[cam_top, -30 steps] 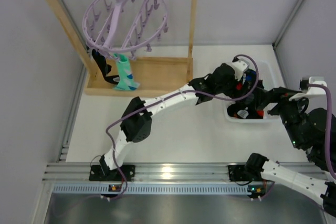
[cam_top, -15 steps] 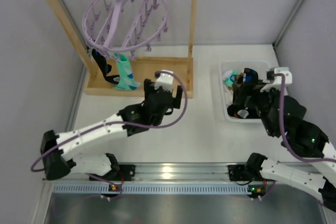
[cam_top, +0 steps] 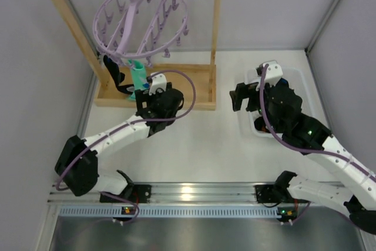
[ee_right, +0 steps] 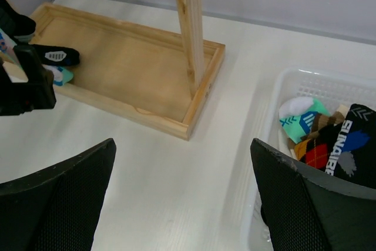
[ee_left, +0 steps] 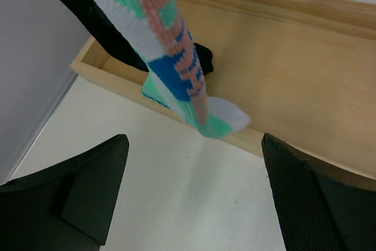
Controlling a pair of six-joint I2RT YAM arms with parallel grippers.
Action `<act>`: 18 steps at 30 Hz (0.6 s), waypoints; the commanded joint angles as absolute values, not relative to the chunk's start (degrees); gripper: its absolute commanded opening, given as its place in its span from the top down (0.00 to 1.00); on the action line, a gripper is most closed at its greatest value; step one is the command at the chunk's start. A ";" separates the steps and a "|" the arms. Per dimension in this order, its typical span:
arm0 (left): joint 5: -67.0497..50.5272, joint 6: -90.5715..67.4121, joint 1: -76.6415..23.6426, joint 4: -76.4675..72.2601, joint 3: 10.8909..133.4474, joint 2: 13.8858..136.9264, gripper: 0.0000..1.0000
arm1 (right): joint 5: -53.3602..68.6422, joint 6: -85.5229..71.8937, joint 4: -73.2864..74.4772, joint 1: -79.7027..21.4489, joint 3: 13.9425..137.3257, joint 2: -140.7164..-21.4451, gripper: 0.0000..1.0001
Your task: Remove the socks clipped to the hanger
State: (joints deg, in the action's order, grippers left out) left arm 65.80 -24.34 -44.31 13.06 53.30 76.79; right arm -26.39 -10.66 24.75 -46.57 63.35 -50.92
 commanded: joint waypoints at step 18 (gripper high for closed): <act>62.49 -12.13 -31.90 -20.57 48.44 84.65 0.83 | -13.63 -8.00 16.88 -45.79 60.56 -50.45 0.08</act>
State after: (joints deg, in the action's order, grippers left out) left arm 62.17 -13.04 -32.16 -16.10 50.50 86.83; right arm -16.25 -8.36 21.23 -46.33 60.62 -50.17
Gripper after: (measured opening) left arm 0.288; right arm 0.924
